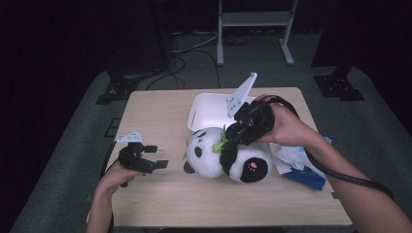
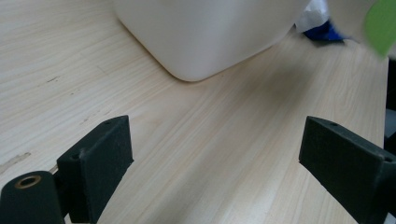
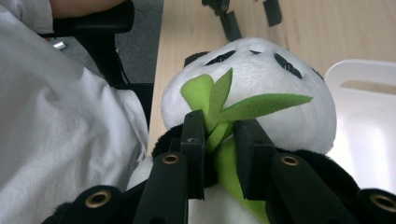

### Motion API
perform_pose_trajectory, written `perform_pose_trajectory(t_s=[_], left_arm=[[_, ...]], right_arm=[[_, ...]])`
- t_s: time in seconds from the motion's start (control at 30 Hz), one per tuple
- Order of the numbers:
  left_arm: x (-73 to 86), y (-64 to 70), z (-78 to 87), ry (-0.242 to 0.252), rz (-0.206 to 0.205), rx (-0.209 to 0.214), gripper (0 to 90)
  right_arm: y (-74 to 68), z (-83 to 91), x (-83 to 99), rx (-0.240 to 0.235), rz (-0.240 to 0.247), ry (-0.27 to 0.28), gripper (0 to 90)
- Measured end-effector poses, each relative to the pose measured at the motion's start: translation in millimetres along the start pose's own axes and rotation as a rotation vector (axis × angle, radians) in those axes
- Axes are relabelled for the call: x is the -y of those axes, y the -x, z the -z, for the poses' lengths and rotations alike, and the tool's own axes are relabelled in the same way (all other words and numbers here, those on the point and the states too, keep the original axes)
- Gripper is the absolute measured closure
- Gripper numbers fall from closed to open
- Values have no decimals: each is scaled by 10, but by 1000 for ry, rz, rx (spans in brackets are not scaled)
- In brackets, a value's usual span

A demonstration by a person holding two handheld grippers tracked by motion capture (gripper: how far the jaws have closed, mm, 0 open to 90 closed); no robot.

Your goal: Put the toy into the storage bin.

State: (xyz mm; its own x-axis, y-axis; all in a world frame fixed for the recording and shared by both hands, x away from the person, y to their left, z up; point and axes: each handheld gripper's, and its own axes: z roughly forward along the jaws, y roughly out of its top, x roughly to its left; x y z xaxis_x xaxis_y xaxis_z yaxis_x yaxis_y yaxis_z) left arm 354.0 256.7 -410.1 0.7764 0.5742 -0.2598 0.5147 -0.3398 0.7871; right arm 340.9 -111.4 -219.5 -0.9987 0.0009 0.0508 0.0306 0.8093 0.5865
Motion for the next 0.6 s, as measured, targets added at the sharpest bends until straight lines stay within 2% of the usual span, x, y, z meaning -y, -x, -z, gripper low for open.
perform_pose_trajectory(t_s=[0.03,0.07,0.3,0.53,0.57,0.6], left_arm=[[0,0,0,0,0,0,84],[6,-15,2,1,4,-2,84],[73,-111,-42,-2,32,10,84],[113,-175,-21,2,54,5,84],[113,-175,-21,2,54,5,84],[113,-187,-3,8,55,5,84]], right_arm=[[0,0,0,0,0,0,745],[32,78,-77,16,15,-3,745],[197,270,-192,36,12,10,745],[489,398,-194,62,-26,9,744],[489,398,-194,62,-26,9,744],[605,412,-178,66,-37,6,744]])
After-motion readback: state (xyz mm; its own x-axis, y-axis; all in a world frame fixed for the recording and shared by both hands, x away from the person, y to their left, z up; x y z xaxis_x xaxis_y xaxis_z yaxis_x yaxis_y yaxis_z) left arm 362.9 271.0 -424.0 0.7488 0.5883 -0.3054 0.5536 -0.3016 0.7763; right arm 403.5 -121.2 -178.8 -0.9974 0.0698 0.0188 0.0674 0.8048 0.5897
